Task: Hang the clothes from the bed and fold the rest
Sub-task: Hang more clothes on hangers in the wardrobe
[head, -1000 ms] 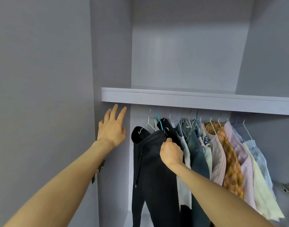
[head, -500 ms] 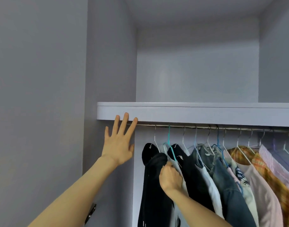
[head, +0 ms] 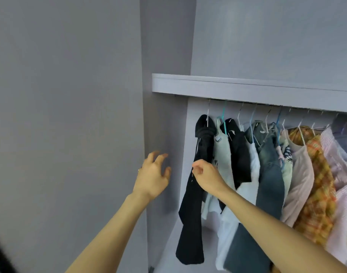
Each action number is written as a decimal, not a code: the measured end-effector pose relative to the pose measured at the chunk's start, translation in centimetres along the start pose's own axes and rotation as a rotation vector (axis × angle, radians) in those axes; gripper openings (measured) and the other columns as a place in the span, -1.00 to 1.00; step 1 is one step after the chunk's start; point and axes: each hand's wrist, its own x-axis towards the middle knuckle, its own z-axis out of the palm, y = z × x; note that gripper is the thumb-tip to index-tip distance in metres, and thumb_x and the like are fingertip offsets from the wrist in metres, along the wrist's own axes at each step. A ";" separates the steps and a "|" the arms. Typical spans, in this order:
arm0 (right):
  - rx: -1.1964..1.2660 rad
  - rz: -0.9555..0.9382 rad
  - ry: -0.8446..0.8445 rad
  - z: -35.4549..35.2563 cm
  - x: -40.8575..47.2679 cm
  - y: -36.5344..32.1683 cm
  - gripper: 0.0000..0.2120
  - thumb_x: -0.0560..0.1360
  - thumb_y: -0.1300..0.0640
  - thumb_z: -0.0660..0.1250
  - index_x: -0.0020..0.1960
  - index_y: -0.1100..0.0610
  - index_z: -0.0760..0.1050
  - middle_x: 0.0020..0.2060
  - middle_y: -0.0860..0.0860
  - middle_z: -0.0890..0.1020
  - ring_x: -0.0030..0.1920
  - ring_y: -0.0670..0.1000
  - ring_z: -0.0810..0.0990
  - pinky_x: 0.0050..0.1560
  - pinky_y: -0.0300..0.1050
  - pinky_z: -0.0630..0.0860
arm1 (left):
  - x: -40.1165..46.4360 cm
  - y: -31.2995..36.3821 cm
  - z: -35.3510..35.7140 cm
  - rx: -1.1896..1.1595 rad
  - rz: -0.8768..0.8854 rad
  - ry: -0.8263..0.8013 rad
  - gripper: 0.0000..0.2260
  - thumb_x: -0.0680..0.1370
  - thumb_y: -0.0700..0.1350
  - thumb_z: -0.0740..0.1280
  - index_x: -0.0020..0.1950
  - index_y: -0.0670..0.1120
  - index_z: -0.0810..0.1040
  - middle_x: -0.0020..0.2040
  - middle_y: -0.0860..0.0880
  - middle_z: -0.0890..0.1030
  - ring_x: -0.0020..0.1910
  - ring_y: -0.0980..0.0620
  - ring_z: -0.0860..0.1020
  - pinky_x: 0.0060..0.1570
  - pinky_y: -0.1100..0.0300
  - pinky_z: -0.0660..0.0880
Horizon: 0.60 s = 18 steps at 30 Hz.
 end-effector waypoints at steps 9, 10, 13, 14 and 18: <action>0.043 0.019 -0.818 12.7 -15.0 1.2 -0.78 0.60 0.22 0.07 0.05 0.16 0.49 -0.16 0.03 0.60 -0.20 0.00 0.57 -0.13 -0.19 0.50 | -25.8 -7.2 0.5 -0.110 -0.664 0.045 -0.75 0.56 -0.18 0.27 0.23 -0.11 0.54 0.21 -0.10 0.54 0.14 -0.07 0.54 0.09 0.23 0.40; 0.050 0.009 -0.880 14.5 -16.1 1.2 -0.79 0.60 0.23 0.07 0.02 0.17 0.48 -0.16 0.06 0.60 -0.22 0.01 0.56 -0.20 -0.26 0.46 | -28.4 -7.6 0.3 -0.114 -0.753 0.079 -0.75 0.55 -0.19 0.27 0.22 -0.13 0.55 0.19 -0.12 0.55 0.12 -0.07 0.55 0.09 0.22 0.41; 0.030 -0.028 -1.099 19.6 -20.2 0.8 -0.80 0.61 0.25 0.05 0.00 0.17 0.45 -0.17 0.12 0.58 -0.32 -0.02 0.52 -0.36 -0.40 0.38 | -36.6 -8.0 -0.3 -0.140 -1.023 0.219 -0.76 0.55 -0.23 0.26 0.19 -0.15 0.55 0.16 -0.11 0.58 0.06 -0.06 0.58 0.03 0.26 0.42; 0.031 -0.042 -1.158 20.9 -21.5 0.4 -0.80 0.61 0.26 0.04 0.01 0.18 0.44 -0.19 0.12 0.57 -0.35 -0.05 0.50 -0.40 -0.44 0.37 | -38.9 -7.7 -0.5 -0.140 -1.103 0.262 -0.77 0.55 -0.23 0.26 0.19 -0.14 0.55 0.15 -0.08 0.59 0.05 -0.04 0.59 0.02 0.28 0.42; 0.026 -0.174 -1.418 25.8 -28.0 -2.6 -0.79 0.60 0.30 0.02 -0.01 0.18 0.43 -0.32 0.01 0.55 -0.39 -0.09 0.49 -0.43 -0.46 0.37 | -48.1 -5.0 -1.8 -0.080 -1.392 0.504 -0.79 0.54 -0.23 0.27 0.15 -0.14 0.58 0.06 -0.07 0.64 0.00 0.00 0.61 -0.05 0.33 0.41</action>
